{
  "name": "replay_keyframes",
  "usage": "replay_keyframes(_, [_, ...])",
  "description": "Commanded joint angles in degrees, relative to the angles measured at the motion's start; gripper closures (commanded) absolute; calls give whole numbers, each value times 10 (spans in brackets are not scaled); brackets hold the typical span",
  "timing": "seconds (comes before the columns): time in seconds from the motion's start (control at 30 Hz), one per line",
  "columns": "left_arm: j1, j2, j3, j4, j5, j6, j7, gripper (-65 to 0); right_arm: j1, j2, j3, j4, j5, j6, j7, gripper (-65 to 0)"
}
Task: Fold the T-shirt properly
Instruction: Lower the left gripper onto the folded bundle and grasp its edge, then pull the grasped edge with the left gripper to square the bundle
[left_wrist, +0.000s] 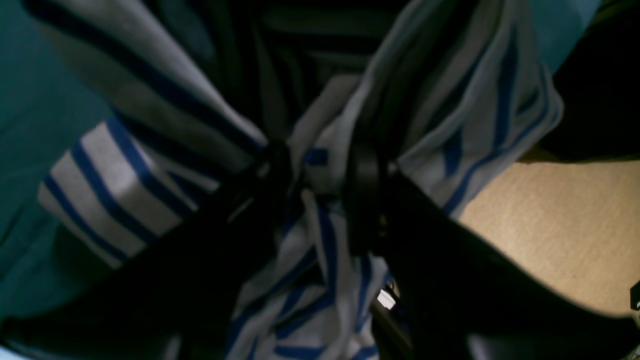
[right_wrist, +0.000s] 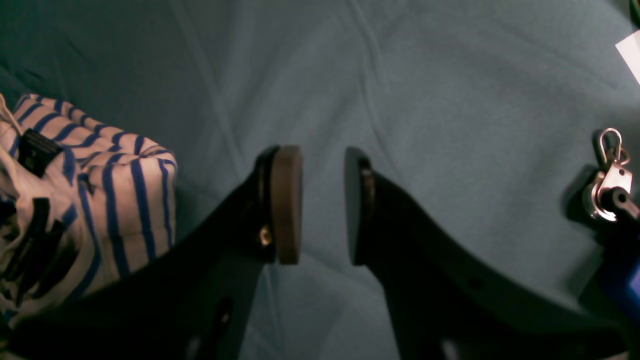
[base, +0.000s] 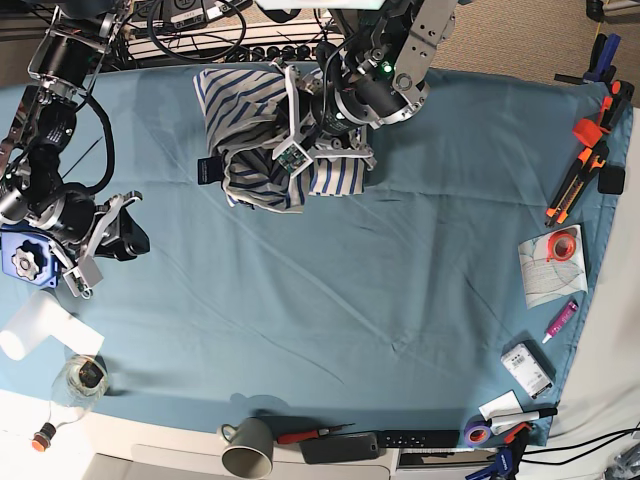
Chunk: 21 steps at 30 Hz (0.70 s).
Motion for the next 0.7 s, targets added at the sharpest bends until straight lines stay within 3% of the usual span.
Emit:
replay_keyframes(0.0, [-3,6,3,10,-4,0,-6,-195,10,11,4,9,7,1,15,-154])
replay_keyframes(0.07, [-3,6,3,14,-4,0,-1,-124,10,11,4,9,7,1,15,-154])
replay_keyframes(0.13, [-3,6,3,20,-4,0,12,-9,10,11,4,9,7,1,15,-154])
replay_keyframes(0.23, [-2,6,3,35,-4,2,24,0,10,11,4,9,7,1,17,-153])
replay_keyframes(0.33, [0,6,2,47,-4,41,24,0,10,11,4,9,7,1,17,-153])
replay_keyframes(0.43, [9,6,2,59,1,56,24,0,10,11,4,9,7,1,17,-153])
replay_keyframes(0.67, [65,4,2,125,94,59,39,0,10,11,4,9,7,1,27,-154])
